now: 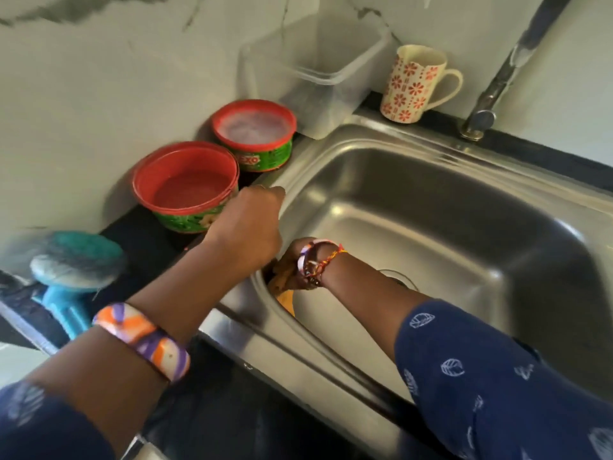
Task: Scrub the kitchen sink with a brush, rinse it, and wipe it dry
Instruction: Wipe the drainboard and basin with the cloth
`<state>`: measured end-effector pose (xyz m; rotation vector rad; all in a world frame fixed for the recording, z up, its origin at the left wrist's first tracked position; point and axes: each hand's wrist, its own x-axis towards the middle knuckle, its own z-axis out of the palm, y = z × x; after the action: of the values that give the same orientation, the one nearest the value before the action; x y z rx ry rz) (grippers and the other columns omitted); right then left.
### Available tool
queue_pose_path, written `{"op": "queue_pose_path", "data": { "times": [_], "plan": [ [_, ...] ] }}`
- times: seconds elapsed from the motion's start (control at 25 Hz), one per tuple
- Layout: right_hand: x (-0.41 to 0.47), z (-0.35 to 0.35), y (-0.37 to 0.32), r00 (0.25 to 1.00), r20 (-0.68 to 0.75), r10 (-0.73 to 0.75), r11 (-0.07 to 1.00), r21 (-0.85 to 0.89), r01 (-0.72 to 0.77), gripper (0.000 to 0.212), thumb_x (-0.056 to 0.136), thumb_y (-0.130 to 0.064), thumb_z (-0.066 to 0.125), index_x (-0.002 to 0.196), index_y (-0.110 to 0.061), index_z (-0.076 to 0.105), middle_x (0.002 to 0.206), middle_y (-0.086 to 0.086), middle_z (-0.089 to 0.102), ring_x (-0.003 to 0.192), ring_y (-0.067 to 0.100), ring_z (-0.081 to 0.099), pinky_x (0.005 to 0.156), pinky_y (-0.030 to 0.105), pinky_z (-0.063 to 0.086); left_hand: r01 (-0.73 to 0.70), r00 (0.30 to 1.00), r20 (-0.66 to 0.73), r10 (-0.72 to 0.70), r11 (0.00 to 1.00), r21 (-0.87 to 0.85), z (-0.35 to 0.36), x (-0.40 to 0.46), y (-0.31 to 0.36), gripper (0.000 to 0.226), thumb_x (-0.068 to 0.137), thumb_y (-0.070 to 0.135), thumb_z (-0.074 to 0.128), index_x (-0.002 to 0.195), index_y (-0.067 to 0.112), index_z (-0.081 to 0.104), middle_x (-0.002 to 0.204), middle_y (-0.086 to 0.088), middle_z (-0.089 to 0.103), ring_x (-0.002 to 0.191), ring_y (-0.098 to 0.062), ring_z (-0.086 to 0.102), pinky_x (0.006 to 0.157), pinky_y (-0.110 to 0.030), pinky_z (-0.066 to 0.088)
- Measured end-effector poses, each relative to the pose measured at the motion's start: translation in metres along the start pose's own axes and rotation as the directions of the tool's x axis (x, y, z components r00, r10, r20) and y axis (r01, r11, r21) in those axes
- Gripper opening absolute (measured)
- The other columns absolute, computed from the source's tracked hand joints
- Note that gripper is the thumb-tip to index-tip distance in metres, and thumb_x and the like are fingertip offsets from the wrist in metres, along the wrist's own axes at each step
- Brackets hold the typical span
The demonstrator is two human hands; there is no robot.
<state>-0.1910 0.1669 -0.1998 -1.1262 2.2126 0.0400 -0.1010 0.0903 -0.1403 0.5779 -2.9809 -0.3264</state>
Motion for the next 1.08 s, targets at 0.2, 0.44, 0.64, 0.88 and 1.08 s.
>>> {"op": "queue_pose_path", "data": {
  "times": [0.2,0.44,0.64,0.88,1.08],
  "plan": [
    [0.017,-0.020,0.027,0.984,-0.163,0.071,0.891,0.454,0.011,0.031,0.099,-0.016,0.043,0.118,0.004,0.056,0.113,0.015,0.066,0.122,0.028,0.052,0.107,0.029,0.032,0.030,0.999,0.029,-0.029,0.999,-0.040,-0.004,-0.021,0.009,0.022,0.078,-0.006,0.047,0.081,0.012,0.035,0.092,-0.017,0.052,0.094,-0.038,0.056,0.064,-0.031,0.031],
    [-0.004,-0.039,0.028,0.915,-0.360,0.184,0.363,0.889,0.277,0.022,0.089,0.009,0.041,0.085,-0.007,0.054,0.063,0.020,0.055,0.031,0.015,0.052,0.043,0.021,0.047,0.149,0.987,0.054,-0.152,0.987,0.066,-0.010,-0.036,0.013,0.017,0.082,-0.007,0.049,0.088,0.008,0.045,0.100,-0.020,0.059,0.093,-0.038,0.060,0.065,-0.035,0.040],
    [-0.015,-0.039,0.016,0.878,-0.466,-0.113,0.957,0.185,0.222,0.036,0.095,-0.014,0.044,0.129,-0.012,0.055,0.141,0.009,0.047,0.130,0.025,0.045,0.106,0.027,0.036,0.337,0.924,0.114,-0.365,0.918,0.210,-0.023,-0.059,0.019,0.027,0.086,-0.004,0.048,0.110,0.003,0.059,0.111,-0.018,0.058,0.102,-0.034,0.060,0.070,-0.034,0.045],
    [-0.082,-0.038,-0.024,0.902,-0.151,-0.403,0.910,0.033,0.412,0.040,0.092,0.005,0.044,0.127,-0.005,0.058,0.124,-0.011,0.053,0.090,-0.009,0.058,0.076,0.000,0.042,0.445,0.842,0.184,-0.507,0.846,0.294,-0.046,-0.100,0.006,0.037,0.084,0.000,0.052,0.120,0.006,0.056,0.123,-0.017,0.054,0.111,-0.035,0.056,0.086,-0.037,0.048],
    [-0.121,-0.028,-0.033,0.887,0.105,-0.450,0.878,-0.128,0.461,0.051,0.084,0.006,0.051,0.129,-0.016,0.058,0.096,-0.017,0.064,0.083,0.008,0.053,0.066,-0.002,0.041,0.308,0.813,0.349,-0.467,0.852,0.423,-0.064,-0.124,0.017,0.035,0.082,0.018,0.066,0.113,0.002,0.059,0.113,-0.011,0.061,0.106,-0.027,0.060,0.083,-0.030,0.048]
  ]
}}
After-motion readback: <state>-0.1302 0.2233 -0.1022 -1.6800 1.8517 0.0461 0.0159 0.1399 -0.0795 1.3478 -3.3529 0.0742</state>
